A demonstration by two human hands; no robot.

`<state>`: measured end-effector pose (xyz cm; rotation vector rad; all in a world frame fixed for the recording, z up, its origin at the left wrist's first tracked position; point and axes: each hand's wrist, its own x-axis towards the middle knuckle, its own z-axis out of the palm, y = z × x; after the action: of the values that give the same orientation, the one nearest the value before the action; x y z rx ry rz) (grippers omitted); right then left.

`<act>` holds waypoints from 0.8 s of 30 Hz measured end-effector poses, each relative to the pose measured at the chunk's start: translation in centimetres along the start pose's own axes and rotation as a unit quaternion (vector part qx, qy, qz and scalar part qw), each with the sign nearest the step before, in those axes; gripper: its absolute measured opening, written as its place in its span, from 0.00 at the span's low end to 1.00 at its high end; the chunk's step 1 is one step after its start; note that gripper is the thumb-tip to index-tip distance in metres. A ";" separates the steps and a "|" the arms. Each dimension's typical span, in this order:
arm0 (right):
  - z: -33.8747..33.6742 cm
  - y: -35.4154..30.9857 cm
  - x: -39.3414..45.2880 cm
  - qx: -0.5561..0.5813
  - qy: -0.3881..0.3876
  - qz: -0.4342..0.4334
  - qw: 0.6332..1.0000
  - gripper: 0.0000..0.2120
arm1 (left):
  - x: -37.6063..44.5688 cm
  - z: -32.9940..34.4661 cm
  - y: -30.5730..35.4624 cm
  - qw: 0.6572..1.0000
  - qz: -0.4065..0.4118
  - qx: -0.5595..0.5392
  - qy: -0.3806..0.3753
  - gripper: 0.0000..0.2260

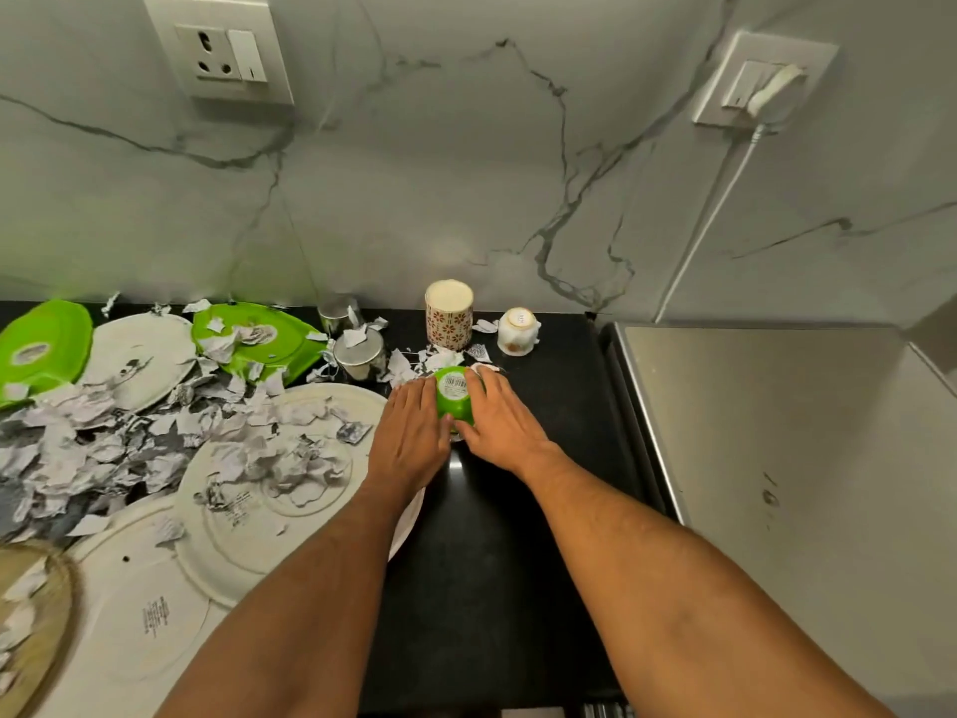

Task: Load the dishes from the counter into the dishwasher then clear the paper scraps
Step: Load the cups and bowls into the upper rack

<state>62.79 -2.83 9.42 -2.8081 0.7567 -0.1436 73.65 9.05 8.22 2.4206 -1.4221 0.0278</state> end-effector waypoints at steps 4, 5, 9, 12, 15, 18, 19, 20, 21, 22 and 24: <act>0.7 0.5 1.0 0.029 -0.036 0.010 0.999 0.41 | 0.8 0.7 -0.1 1.000 0.002 -0.001 -0.023 0.26; 0.8 0.5 1.2 0.033 -0.043 0.016 0.998 0.42 | 0.9 0.8 -0.1 1.000 0.001 -0.003 -0.027 0.26; 0.9 0.4 1.6 0.045 -0.036 0.028 0.998 0.43 | 0.7 0.8 0.0 0.999 -0.007 -0.023 -0.034 0.28; 0.6 -0.1 1.0 0.041 -0.011 0.025 0.999 0.44 | 0.1 0.2 0.5 0.999 -0.010 -0.034 -0.030 0.28; -0.1 -0.6 -0.2 0.039 0.018 0.017 0.999 0.44 | -0.7 -0.7 0.8 0.999 -0.001 -0.035 -0.014 0.27; -1.3 -1.2 -2.0 0.031 0.053 0.010 0.998 0.45 | -1.9 -1.9 1.4 0.999 0.017 -0.040 0.013 0.26; -1.7 -1.4 -2.6 0.031 0.061 0.011 0.998 0.45 | -2.3 -2.3 1.7 0.999 0.023 -0.041 0.023 0.25; -2.2 -1.7 -3.4 0.030 0.069 0.013 0.997 0.45 | -2.9 -2.7 2.0 0.998 0.030 -0.043 0.033 0.25; -2.6 -2.0 -4.3 0.028 0.077 0.015 0.997 0.44 | -3.4 -3.0 2.3 0.998 0.035 -0.044 0.039 0.25; -3.0 -2.3 -5.3 0.026 0.086 0.018 0.996 0.44 | -4.1 -3.4 2.6 0.997 0.040 -0.045 0.044 0.25; -3.6 -2.9 -7.5 0.024 0.100 0.026 0.994 0.44 | -5.5 -3.9 3.3 0.996 0.050 -0.051 0.050 0.26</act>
<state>57.20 2.73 13.35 -2.7538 0.8566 -0.4324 68.68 13.43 11.83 2.2327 -1.4623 0.0979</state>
